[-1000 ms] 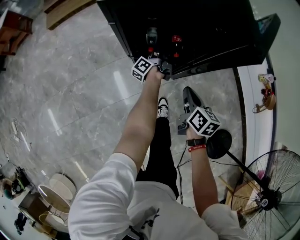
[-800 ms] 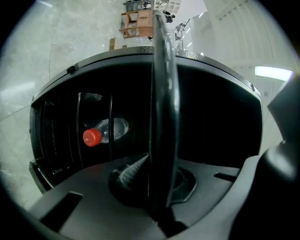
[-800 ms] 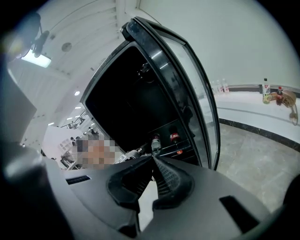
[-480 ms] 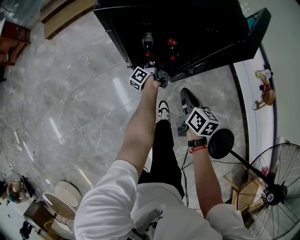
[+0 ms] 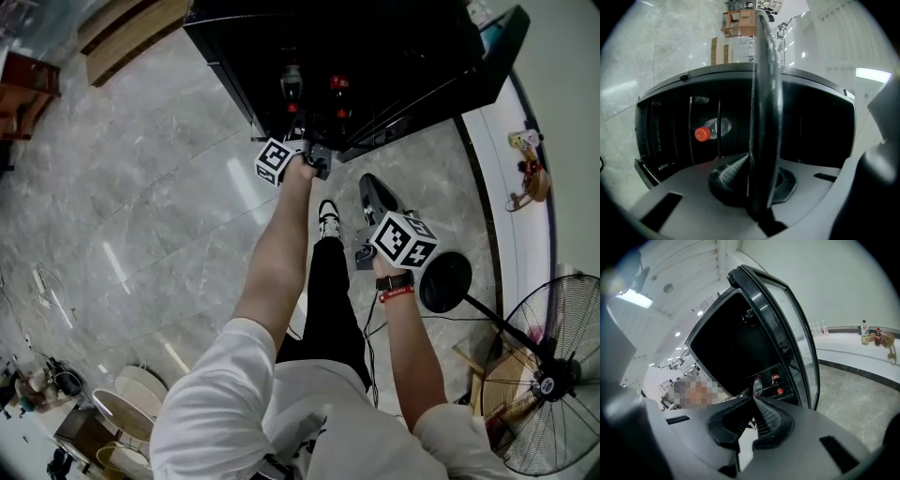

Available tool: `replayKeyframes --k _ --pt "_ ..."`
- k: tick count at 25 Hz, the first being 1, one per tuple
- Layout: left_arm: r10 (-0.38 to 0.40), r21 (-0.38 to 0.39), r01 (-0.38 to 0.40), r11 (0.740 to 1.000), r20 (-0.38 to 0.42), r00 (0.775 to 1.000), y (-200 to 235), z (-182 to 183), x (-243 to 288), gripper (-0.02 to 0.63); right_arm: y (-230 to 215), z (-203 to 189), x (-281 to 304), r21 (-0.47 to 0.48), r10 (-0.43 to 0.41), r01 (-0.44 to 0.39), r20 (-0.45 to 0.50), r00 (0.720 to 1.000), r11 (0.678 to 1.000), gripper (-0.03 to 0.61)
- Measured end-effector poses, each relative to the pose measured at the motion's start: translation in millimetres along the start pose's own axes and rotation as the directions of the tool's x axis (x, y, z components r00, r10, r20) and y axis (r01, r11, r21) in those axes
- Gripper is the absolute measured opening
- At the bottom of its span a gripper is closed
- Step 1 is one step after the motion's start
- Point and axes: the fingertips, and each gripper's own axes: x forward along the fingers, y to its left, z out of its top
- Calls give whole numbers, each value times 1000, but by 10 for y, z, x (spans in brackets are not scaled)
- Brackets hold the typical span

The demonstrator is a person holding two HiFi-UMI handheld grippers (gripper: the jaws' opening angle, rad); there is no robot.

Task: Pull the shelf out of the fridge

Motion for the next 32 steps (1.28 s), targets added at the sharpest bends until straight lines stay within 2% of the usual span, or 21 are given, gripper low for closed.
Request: replayKeyframes --k 12,18,22,25,28,32 --pt "-16 -13 16 1000 -16 1000 17 -75 -402 28 69 50 -189 30 -10 9 33 999 1000 0" --pt "-5 -12 5 1000 0 1000 1 -102 -534 28 88 106 -292 36 -15 13 50 999 999 0" --pt "83 57 -80 995 -47 995 105 -163 -698 29 84 104 -381 48 -19 16 60 998 999 0" --pt "133 62 -129 990 -75 988 234 -184 -919 26 105 115 -436 49 -18 15 64 998 999 0" --pt "166 97 -159 982 -64 984 278 -163 -1155 26 126 128 -502 48 -20 17 64 998 999 0" --pt "190 197 -164 966 -121 974 190 -118 -1423 26 156 139 -586 55 -20 16 76 997 998 0"
